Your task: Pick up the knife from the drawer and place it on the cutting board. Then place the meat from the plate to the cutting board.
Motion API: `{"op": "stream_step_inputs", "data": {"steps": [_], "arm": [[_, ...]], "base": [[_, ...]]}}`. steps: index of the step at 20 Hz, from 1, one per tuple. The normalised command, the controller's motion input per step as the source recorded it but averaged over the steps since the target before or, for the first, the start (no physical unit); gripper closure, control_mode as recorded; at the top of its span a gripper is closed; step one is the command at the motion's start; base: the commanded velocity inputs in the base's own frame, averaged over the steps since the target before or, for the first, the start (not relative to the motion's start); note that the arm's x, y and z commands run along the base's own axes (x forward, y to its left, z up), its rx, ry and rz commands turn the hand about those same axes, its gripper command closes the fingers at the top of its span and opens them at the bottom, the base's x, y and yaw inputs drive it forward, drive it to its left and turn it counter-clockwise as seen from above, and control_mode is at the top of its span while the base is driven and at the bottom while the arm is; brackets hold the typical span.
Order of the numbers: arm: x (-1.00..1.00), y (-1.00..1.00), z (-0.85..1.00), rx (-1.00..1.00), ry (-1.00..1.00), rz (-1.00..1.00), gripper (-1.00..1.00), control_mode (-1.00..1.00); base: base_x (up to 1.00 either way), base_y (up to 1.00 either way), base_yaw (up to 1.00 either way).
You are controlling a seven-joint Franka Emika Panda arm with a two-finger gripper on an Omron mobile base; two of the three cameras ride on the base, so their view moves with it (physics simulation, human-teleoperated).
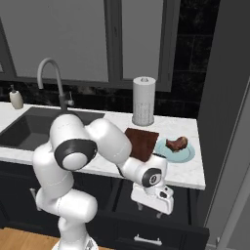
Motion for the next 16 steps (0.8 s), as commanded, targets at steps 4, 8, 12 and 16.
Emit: {"op": "stream_step_inputs", "data": {"steps": [4, 8, 12, 16], "arm": [[-0.10, -0.17, -0.14, 0.06, 0.00, 0.14, -1.00, -1.00], [-0.18, -0.17, -0.04, 0.07, -0.02, 0.14, -1.00, -1.00], [-0.26, -0.09, 0.00, 0.11, -0.02, 0.14, -1.00, -1.00], [-0.31, -0.05, -0.01, 0.11, -0.03, 0.15, -1.00, -1.00]], "base": [[0.00, 0.00, 0.00], [0.00, 0.00, 0.00], [0.00, 0.00, 0.00], [0.00, 0.00, 0.00]]}}
